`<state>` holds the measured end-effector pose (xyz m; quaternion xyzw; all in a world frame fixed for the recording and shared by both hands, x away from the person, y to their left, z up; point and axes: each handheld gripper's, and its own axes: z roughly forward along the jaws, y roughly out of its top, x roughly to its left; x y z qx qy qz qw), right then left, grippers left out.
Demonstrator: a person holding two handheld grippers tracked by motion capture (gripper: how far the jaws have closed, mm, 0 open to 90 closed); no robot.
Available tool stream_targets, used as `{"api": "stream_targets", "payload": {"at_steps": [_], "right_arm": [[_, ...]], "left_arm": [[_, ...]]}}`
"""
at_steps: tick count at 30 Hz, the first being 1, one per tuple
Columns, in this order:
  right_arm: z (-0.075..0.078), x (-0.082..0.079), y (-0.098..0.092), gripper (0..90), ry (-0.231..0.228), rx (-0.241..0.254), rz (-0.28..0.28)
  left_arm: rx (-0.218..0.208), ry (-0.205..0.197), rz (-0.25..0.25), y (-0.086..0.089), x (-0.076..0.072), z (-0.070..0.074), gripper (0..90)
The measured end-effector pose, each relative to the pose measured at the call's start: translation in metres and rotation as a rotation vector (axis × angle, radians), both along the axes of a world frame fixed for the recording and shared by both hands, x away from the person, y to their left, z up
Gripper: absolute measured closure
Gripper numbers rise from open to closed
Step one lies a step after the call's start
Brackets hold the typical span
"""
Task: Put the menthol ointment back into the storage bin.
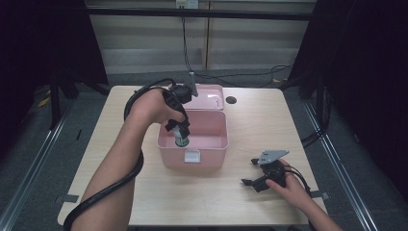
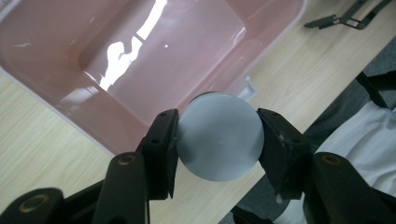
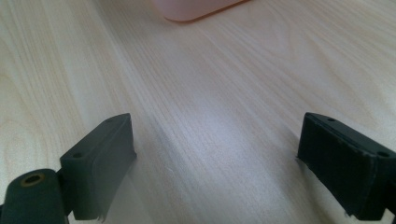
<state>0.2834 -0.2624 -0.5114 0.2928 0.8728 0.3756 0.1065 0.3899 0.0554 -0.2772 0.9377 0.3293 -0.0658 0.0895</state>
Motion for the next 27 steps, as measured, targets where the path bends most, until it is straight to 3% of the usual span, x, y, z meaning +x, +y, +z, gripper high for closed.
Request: {"api": "stream_targets", "payload": {"at_steps": [2,9,13,18,27], "right_arm": [[0.0,0.0,0.0,10.2,0.0,0.0,0.0],[0.0,0.0,0.0,10.2,0.003,-0.001,-0.002],[0.0,0.0,0.0,10.2,0.001,-0.001,-0.002],[0.0,0.0,0.0,10.2,0.002,-0.001,-0.002],[0.0,0.0,0.0,10.2,0.002,-0.001,-0.002]], "left_arm": [[0.018,-0.008,0.013,-0.004,0.005,-0.005,50.7],[0.013,-0.002,0.047,-0.006,0.018,-0.014,50.7],[0.031,-0.012,0.074,-0.008,0.026,-0.018,50.7],[0.033,-0.043,0.107,-0.011,0.035,-0.02,50.7],[0.045,-0.061,0.124,-0.017,0.044,-0.029,50.6]]}}
